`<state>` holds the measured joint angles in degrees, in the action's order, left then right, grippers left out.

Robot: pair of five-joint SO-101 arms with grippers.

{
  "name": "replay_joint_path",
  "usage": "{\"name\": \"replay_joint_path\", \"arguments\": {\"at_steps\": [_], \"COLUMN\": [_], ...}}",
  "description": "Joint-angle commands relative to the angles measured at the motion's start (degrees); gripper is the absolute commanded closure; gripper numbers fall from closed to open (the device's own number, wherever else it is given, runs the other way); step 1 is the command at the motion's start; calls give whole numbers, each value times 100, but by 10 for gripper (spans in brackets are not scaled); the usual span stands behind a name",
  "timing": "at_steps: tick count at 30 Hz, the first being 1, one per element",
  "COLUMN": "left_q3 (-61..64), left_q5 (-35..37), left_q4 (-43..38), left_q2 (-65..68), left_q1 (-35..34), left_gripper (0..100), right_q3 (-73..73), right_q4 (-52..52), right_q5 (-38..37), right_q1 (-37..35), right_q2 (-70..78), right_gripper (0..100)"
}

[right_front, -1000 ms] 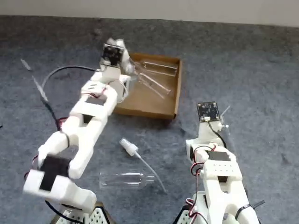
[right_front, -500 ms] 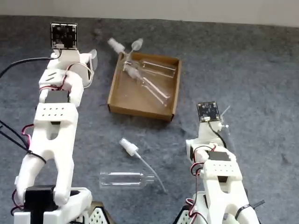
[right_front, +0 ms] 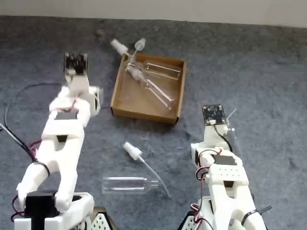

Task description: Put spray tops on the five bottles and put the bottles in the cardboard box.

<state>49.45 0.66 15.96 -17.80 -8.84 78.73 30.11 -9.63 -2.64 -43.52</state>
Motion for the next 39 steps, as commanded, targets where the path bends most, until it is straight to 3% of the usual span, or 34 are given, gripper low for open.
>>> {"name": "replay_joint_path", "arguments": {"at_steps": [1,9,18,22,32,39], "left_q3": [576,637,822,822,831,831], "left_q5": [18,9,9,9,9,9], "left_q4": [18,-9,-18,-18,-18,-18], "left_q2": [-303,-242,-242,-242,-242,-242], "left_q1": [-215,-312,-303,-303,-303,-303], "left_gripper": [995,995,995,995,995,995], "right_q3": [-171,-3600,-8523,-10642,-15029,-16488], "right_q4": [-84,2193,3960,4576,5560,5868], "right_q5": [-53,-9,-62,-554,-1046,-1064], "right_q1": [22,-1068,-2255,-2580,-2308,-2026], "right_q2": [-119,1007,4716,6308,9684,10976], "right_gripper": [778,776,773,773,773,777]}}
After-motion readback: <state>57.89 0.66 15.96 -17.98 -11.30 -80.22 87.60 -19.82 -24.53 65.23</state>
